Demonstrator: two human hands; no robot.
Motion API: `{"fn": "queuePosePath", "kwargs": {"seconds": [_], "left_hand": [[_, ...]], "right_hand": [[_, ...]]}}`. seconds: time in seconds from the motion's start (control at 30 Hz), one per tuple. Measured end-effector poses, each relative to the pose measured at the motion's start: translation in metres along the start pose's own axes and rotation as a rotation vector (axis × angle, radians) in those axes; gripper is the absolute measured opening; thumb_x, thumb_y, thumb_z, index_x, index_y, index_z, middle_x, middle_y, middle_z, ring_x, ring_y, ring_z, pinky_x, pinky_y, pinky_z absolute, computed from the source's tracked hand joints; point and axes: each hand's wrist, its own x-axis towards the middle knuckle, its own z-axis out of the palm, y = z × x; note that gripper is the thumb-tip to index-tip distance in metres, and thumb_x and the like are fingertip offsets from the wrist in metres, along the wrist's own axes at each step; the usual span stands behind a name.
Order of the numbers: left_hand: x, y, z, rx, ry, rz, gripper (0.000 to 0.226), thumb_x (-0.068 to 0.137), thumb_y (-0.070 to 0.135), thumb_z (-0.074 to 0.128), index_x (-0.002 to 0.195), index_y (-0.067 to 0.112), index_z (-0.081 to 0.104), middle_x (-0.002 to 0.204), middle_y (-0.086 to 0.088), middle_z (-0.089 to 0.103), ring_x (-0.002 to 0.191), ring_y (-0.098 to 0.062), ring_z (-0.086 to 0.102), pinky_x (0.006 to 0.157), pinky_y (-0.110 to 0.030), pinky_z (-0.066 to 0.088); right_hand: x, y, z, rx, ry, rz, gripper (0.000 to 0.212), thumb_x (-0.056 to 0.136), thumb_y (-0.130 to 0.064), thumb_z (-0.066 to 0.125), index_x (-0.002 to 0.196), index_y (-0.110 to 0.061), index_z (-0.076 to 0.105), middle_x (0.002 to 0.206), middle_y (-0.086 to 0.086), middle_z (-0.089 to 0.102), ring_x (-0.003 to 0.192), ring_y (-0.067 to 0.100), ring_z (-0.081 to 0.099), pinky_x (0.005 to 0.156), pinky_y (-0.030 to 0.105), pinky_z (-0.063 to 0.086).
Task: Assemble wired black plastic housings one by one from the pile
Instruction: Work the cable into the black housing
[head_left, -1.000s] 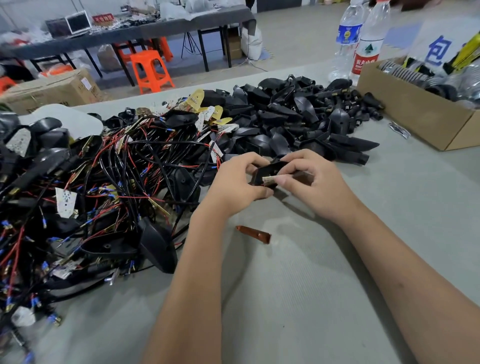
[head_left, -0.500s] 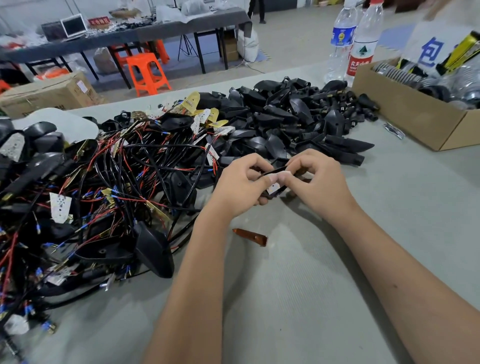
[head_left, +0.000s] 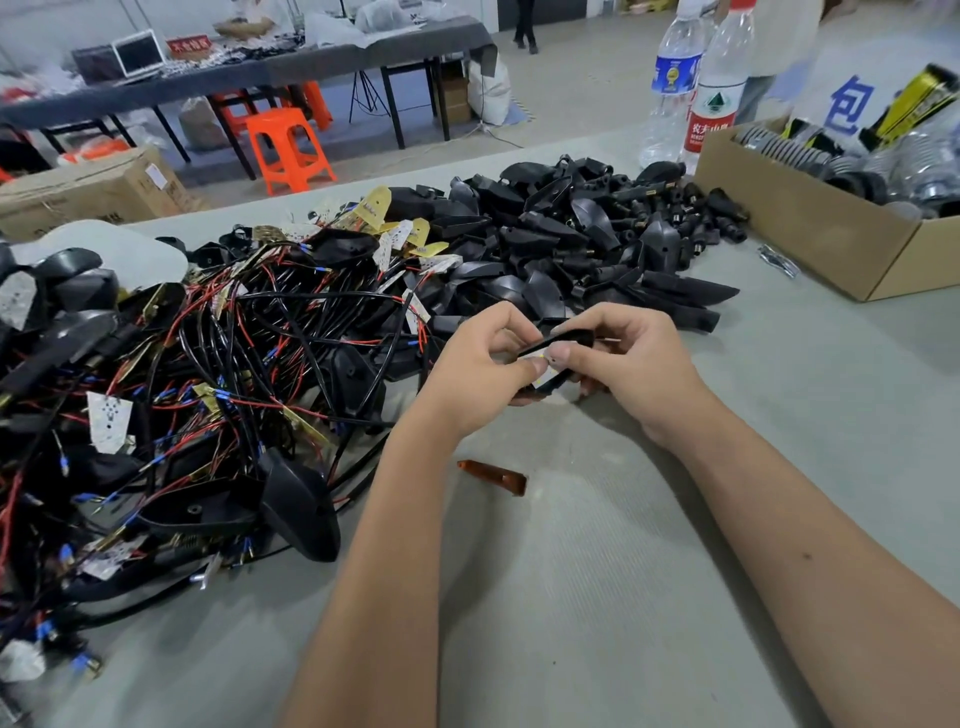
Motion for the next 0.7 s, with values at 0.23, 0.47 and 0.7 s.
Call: {"fn": "queuePosePath", "kwargs": {"seconds": [0.23,0.47,0.7], "left_hand": [[-0.005,0.012,-0.006,0.281,0.139,-0.015,0.01,0.095,0.029,0.07,0.09,0.022,0.067,0.078,-0.002,0.07,0.071,-0.023,0.073,0.067,-0.037,0.059],[-0.026,0.037,-0.061,0.549,0.002,-0.23,0.013,0.096,0.024,0.071,0.087,0.015,0.07,0.069,0.001,0.076,0.052,-0.01,0.065,0.053,-0.028,0.053],[-0.073,0.049,-0.14,0.529,0.131,-0.509,0.022,0.087,0.028,0.081,0.072,0.014,0.075,0.068,-0.006,0.076,0.042,-0.006,0.052,0.04,-0.019,0.041]], "right_hand": [[0.005,0.003,-0.005,0.124,0.144,0.102,0.014,0.086,-0.001,0.078,0.08,-0.007,0.067,0.067,0.007,0.068,0.051,0.012,0.056,0.042,0.023,0.044],[0.013,0.016,-0.006,-0.111,0.393,0.123,0.017,0.092,-0.02,0.074,0.08,-0.018,0.062,0.073,0.013,0.062,0.048,0.015,0.051,0.046,0.028,0.039],[0.014,0.021,-0.009,-0.134,0.486,0.077,0.017,0.09,-0.017,0.074,0.08,-0.013,0.061,0.067,0.011,0.064,0.046,0.013,0.054,0.052,0.031,0.043]]}}
